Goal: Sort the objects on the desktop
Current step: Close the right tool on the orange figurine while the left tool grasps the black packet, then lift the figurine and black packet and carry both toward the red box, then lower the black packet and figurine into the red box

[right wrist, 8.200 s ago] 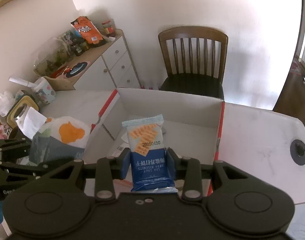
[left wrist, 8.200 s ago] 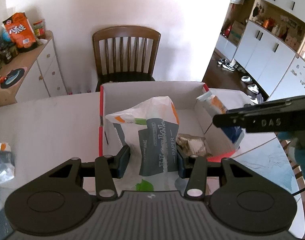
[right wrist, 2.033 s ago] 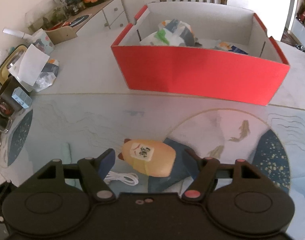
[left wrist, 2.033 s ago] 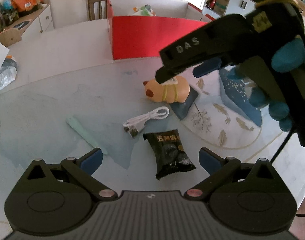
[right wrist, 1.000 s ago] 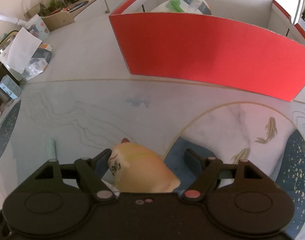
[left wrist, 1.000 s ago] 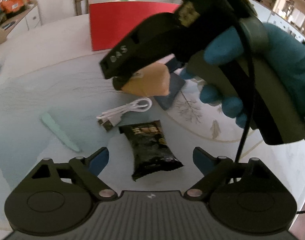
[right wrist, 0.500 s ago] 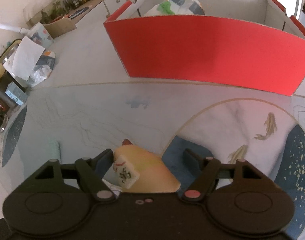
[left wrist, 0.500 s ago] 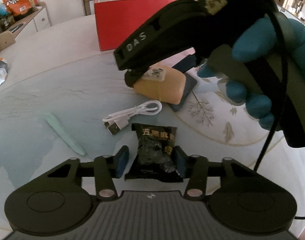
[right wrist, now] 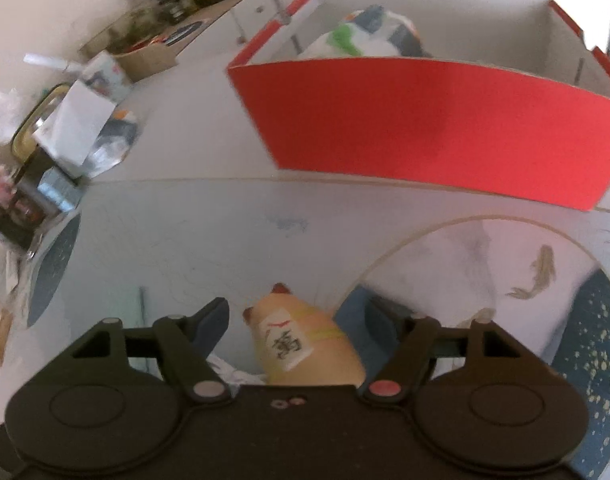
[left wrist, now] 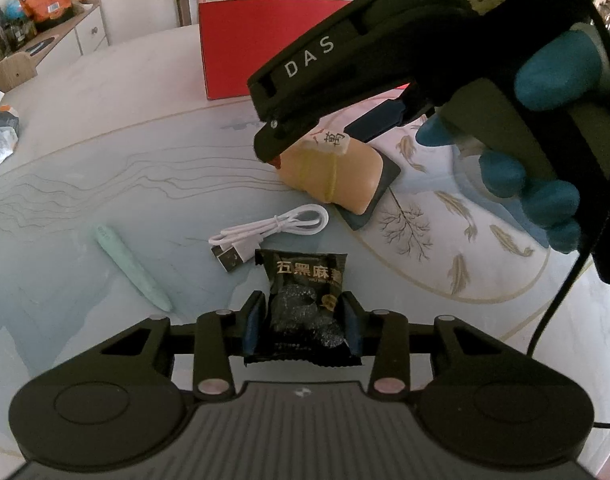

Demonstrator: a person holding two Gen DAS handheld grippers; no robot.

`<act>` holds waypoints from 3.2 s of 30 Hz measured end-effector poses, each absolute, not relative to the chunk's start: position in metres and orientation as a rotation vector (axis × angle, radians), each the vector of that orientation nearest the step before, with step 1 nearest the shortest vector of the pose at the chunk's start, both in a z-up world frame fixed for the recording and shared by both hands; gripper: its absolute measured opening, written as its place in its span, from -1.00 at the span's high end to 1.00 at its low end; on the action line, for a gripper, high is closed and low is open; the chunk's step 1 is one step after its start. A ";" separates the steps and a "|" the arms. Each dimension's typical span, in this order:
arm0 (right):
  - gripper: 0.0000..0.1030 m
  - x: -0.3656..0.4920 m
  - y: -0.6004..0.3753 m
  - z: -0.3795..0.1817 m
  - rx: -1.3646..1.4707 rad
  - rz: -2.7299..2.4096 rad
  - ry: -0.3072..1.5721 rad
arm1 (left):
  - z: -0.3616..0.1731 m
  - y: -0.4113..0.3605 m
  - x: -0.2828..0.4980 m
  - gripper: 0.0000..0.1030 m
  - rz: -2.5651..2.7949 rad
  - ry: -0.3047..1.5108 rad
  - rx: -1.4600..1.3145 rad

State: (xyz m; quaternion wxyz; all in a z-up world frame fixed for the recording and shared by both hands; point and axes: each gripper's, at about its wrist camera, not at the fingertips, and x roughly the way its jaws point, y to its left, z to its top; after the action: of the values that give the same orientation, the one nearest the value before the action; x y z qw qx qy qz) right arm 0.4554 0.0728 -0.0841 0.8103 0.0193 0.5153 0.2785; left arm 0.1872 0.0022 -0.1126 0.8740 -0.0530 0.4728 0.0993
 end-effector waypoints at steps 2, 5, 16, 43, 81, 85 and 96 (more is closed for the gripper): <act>-0.45 0.453 0.075 -0.083 0.023 0.624 1.106 | -0.112 0.003 0.188 0.24 0.209 0.989 -0.111; -0.45 0.452 0.078 -0.087 -0.019 0.615 1.123 | -0.113 0.001 0.189 0.24 0.208 0.989 -0.112; -0.03 0.449 0.078 -0.093 -0.051 0.594 1.137 | -0.113 0.002 0.190 0.26 0.212 0.988 -0.127; 0.03 0.449 0.020 -0.028 0.088 0.548 1.046 | -0.047 0.015 0.198 0.33 0.261 0.896 -0.178; 0.03 0.520 -0.052 0.046 0.117 0.542 0.922 | 0.040 0.011 0.320 0.33 0.274 0.758 -0.121; 0.03 0.532 -0.055 0.050 0.112 0.544 0.904 | 0.045 0.013 0.334 0.33 0.272 0.753 -0.118; 0.03 0.565 -0.059 0.051 0.119 0.539 0.883 | 0.051 0.021 0.368 0.33 0.268 0.759 -0.089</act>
State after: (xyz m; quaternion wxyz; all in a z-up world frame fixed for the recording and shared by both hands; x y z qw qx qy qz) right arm 0.5652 -0.0590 0.0512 0.8676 0.0568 0.4217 0.2575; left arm 0.3677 0.0208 0.0513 0.9192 -0.0431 0.3691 0.1305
